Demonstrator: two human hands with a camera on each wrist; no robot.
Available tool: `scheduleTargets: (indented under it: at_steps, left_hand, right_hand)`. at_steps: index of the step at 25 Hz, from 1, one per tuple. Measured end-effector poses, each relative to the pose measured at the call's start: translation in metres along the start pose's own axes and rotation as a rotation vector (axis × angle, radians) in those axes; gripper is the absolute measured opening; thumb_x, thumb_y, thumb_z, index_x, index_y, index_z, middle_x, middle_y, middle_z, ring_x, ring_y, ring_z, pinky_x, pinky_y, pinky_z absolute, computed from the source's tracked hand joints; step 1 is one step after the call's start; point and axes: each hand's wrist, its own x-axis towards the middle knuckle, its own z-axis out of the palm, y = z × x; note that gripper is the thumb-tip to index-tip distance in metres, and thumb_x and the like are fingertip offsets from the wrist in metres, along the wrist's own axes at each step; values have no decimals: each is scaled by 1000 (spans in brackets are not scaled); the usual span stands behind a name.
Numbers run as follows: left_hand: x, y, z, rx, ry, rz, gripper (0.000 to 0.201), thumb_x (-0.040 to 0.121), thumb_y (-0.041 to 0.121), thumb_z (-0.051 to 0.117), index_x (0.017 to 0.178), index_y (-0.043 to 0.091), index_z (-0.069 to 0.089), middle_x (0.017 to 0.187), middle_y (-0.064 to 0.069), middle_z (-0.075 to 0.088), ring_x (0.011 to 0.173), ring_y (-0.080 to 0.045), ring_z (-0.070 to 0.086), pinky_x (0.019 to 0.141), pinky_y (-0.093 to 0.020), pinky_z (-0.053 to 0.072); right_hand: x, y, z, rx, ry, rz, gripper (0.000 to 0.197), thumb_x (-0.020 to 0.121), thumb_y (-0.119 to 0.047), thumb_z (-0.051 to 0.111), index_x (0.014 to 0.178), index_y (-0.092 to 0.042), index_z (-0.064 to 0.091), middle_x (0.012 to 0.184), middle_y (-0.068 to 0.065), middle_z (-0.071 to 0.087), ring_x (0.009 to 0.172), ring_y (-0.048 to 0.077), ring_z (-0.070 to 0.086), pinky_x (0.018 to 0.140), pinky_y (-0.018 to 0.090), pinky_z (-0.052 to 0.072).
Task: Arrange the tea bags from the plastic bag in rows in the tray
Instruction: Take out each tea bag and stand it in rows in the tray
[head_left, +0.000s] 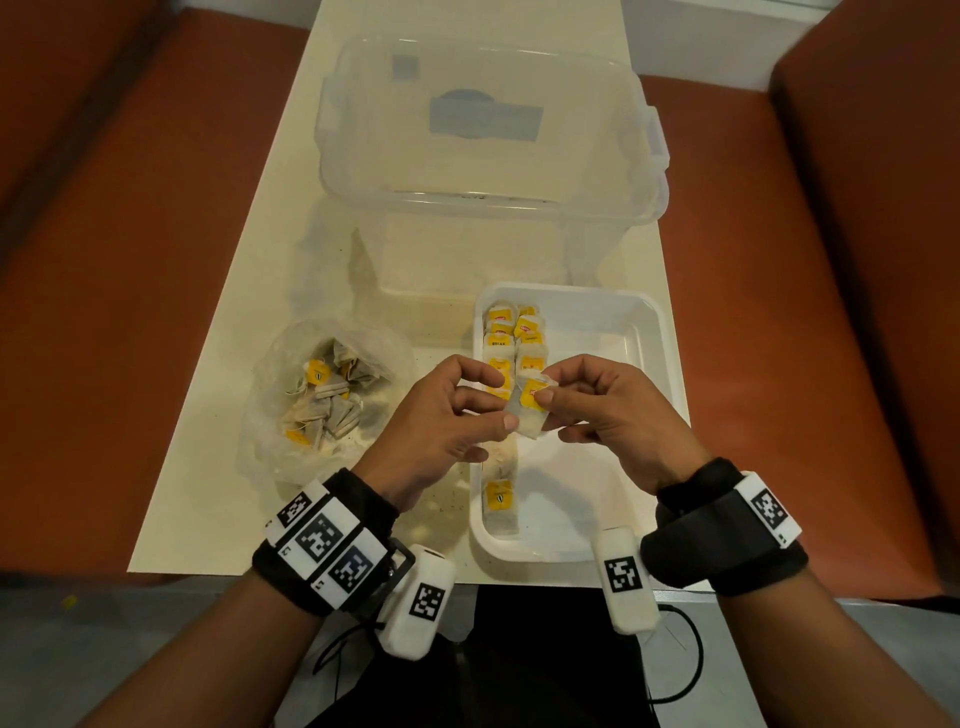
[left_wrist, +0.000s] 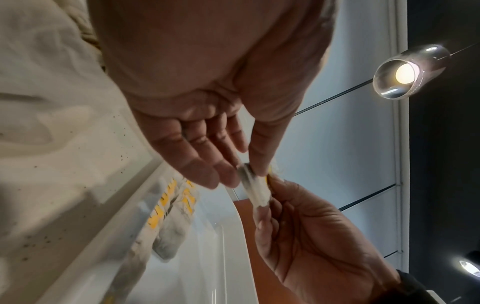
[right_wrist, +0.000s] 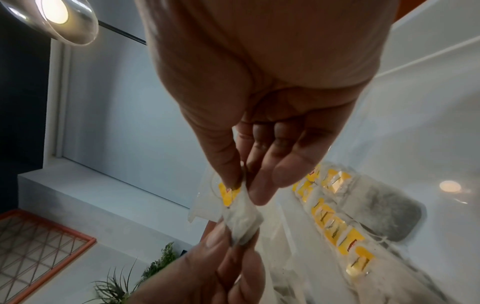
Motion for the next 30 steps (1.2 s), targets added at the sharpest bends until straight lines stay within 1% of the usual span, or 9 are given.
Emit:
scheduleTargets:
  at_steps: [3, 4, 6, 8, 11, 15, 20, 24, 30]
  left_hand:
    - [-4, -2, -4, 6, 18, -14, 33, 84, 15, 78, 112, 19, 59, 90, 0, 75, 79, -16, 69, 69, -35, 54]
    - [-5, -3, -6, 7, 28, -13, 32, 85, 18, 77, 111, 19, 60, 88, 1, 74, 79, -16, 69, 68, -34, 54]
    - [-7, -5, -12, 14, 53, -6, 27, 86, 20, 76, 109, 18, 62, 84, 2, 72, 77, -16, 68, 67, -33, 53]
    - [-9, -6, -19, 25, 77, -1, 22, 87, 23, 75, 106, 19, 64, 82, 2, 70, 76, -15, 66, 67, -33, 52]
    - [-10, -8, -26, 25, 102, 6, 18, 87, 24, 74, 102, 19, 65, 84, 0, 70, 75, -14, 65, 67, -33, 52]
    - [-12, -9, -26, 31, 107, 12, 16, 87, 25, 74, 100, 19, 66, 86, -1, 70, 74, -14, 65, 67, -33, 52]
    - [-13, -9, -27, 23, 109, 4, 17, 87, 26, 74, 100, 19, 66, 88, -3, 70, 74, -14, 65, 67, -32, 52]
    - [-13, -8, -28, 11, 111, -3, 16, 88, 26, 73, 100, 18, 66, 90, -5, 71, 75, -15, 65, 66, -32, 51]
    - [-12, -8, -30, 8, 123, -6, 12, 90, 26, 71, 98, 20, 66, 90, -3, 72, 75, -14, 64, 65, -31, 51]
  right_hand:
    - [3, 2, -7, -48, 26, -25, 7, 89, -13, 72, 96, -15, 69, 80, 2, 74, 70, 13, 69, 63, 25, 51]
    - [5, 4, -11, -120, 40, -49, 5, 90, -14, 72, 93, -17, 69, 80, 1, 74, 70, 14, 68, 65, 27, 51]
    - [8, 10, -19, -393, 39, -109, 5, 90, -19, 74, 88, -22, 70, 81, -2, 73, 72, 17, 65, 68, 29, 50]
    - [10, 12, -25, -547, -22, -88, 6, 88, -21, 75, 86, -23, 70, 79, -7, 71, 71, 11, 62, 66, 25, 47]
    - [15, 14, -28, -559, -49, -21, 6, 87, -20, 76, 86, -19, 70, 72, -7, 68, 63, 3, 60, 63, 24, 46]
    - [26, 18, -27, -578, -105, 98, 5, 89, -17, 74, 89, -18, 69, 80, 1, 73, 72, 11, 67, 64, 23, 47]
    - [42, 23, -22, -615, -166, 193, 8, 89, -13, 72, 97, -13, 70, 85, 8, 76, 73, 11, 70, 64, 22, 51]
    - [56, 30, -19, -653, -135, 246, 12, 88, -13, 72, 99, -11, 68, 74, 0, 74, 62, 6, 69, 60, 20, 52]
    - [67, 32, -16, -663, -75, 251, 12, 88, -16, 74, 94, -14, 64, 85, 5, 77, 66, 10, 70, 62, 24, 52]
